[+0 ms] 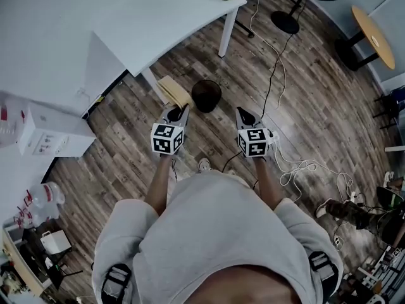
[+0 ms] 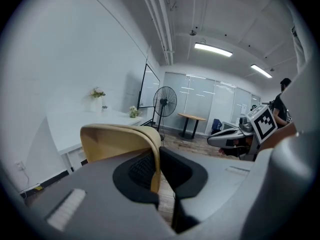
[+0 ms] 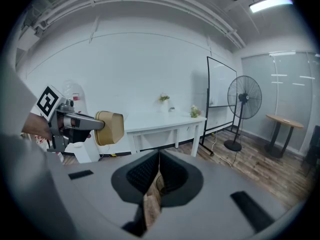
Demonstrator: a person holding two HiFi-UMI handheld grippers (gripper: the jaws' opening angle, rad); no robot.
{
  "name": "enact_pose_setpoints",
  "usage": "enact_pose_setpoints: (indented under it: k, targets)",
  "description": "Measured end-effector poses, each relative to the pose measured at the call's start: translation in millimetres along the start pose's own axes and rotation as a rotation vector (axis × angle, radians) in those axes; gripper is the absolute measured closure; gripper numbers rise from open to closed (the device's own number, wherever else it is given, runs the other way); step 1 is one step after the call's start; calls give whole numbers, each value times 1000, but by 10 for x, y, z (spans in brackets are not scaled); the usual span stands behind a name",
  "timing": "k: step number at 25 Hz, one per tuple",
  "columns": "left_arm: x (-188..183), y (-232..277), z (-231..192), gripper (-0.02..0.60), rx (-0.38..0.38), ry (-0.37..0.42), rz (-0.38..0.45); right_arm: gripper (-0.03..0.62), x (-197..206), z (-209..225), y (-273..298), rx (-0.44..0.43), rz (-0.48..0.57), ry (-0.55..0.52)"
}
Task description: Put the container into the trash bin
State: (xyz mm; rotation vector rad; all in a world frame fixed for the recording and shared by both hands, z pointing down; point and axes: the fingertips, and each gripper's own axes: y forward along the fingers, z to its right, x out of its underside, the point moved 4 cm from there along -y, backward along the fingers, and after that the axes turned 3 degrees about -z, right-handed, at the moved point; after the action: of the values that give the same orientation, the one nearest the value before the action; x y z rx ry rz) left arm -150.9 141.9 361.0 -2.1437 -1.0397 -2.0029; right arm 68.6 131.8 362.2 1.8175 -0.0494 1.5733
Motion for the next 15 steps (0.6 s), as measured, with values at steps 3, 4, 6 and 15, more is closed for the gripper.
enact_pose_setpoints:
  k: [3, 4, 6, 15]
  targets:
    - [24, 29, -42, 551, 10, -4, -14, 579, 18, -29, 45, 0, -18, 3]
    - [31, 35, -56, 551, 12, -4, -19, 579, 18, -38, 58, -1, -21, 4]
    - [42, 46, -69, 551, 16, -3, -25, 579, 24, -43, 70, 1, -25, 5]
    - [-1, 165, -61, 551, 34, 8, -36, 579, 48, 31, 121, 12, -34, 18]
